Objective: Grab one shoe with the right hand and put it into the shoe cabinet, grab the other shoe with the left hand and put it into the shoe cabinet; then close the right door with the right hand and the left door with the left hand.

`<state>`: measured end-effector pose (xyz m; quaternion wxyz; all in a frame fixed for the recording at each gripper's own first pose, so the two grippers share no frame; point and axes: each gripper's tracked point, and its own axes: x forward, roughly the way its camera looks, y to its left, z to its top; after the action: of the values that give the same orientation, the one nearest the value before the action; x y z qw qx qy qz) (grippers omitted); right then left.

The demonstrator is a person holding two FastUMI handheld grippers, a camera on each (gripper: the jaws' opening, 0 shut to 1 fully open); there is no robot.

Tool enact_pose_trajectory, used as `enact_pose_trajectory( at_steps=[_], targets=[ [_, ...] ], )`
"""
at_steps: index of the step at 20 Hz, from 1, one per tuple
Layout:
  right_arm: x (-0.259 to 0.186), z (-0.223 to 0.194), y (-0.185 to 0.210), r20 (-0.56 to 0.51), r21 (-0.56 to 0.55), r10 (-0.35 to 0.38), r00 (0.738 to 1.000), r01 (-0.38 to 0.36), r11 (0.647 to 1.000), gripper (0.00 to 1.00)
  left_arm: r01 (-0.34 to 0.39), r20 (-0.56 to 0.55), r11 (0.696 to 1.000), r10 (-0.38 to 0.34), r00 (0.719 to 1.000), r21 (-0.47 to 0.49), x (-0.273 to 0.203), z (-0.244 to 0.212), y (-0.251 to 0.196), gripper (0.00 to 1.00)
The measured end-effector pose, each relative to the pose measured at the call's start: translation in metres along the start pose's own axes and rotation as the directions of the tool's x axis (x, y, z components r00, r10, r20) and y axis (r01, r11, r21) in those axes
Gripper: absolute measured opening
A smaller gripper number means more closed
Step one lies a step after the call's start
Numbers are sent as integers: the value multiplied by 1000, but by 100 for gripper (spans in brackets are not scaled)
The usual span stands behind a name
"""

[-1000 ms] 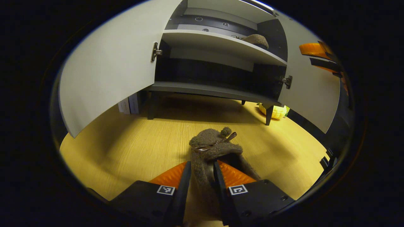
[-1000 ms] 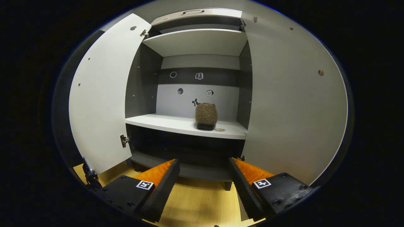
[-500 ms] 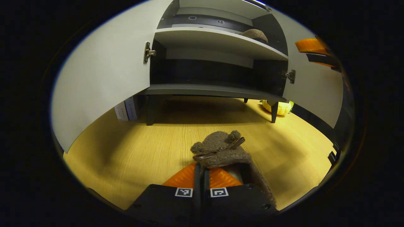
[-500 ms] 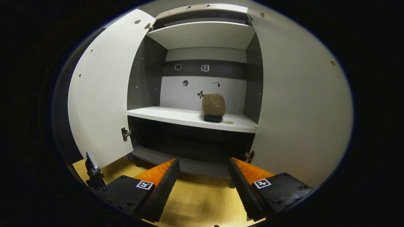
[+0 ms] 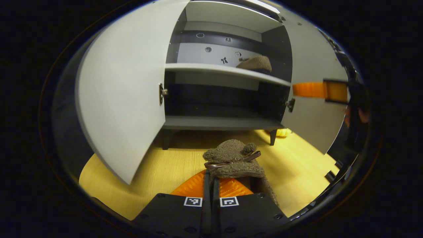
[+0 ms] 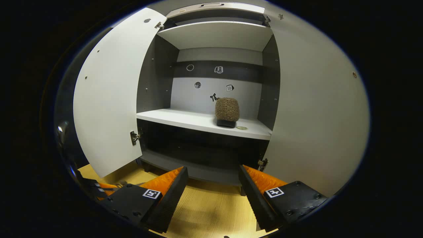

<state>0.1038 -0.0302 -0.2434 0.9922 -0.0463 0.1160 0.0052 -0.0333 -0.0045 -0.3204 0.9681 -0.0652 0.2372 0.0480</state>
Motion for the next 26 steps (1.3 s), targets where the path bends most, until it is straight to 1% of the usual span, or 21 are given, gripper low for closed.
enact_pose_trajectory(
  at_steps=[3, 6, 7, 10, 12, 15, 19, 21, 24, 26],
  targets=[
    [-5, 8, -2, -9, 3, -7, 1000, 7, 1000, 99, -19, 24, 1000, 19, 1000, -15, -44, 51, -3, 5],
    [-10, 16, -1, -25, 1, -4, 1000, 4, 1000, 99, -38, 46, 999, 37, 998, 10, -73, 101, -11, 5],
    [-14, 17, 0, -28, -3, -1, 1000, 1, 1000, 99, -42, 52, 999, 41, 998, 7, -79, 117, -14, 5],
    [-22, 22, 8, -38, 2, 21, 999, -21, 1000, 99, -19, 95, 1000, 19, 995, -6, -84, 170, -28, 5],
    [-28, 26, 11, -40, 1, 33, 999, -33, 999, 98, -29, 114, 1000, 27, 993, 9, -85, 199, -29, 5],
    [-36, 31, 10, -41, -2, 40, 998, -40, 999, 98, -27, 127, 999, 24, 992, 21, -73, 237, -32, 5],
    [-47, 36, 8, -46, 4, 48, 998, -48, 999, 99, -29, 143, 999, 25, 989, 24, -38, 278, -29, 5],
    [-52, 38, 7, -51, -1, 54, 997, -54, 999, 98, -44, 152, 999, 40, 988, 19, -12, 296, -25, 5],
    [-58, 43, 4, -45, -7, 59, 997, -59, 998, 98, -39, 155, 999, 39, 987, -1, 31, 318, -19, 5],
    [-59, 42, 3, -52, -15, 65, 997, -66, 998, 98, -41, 138, 999, 39, 990, 15, 59, 326, -16, 5]
  ],
)
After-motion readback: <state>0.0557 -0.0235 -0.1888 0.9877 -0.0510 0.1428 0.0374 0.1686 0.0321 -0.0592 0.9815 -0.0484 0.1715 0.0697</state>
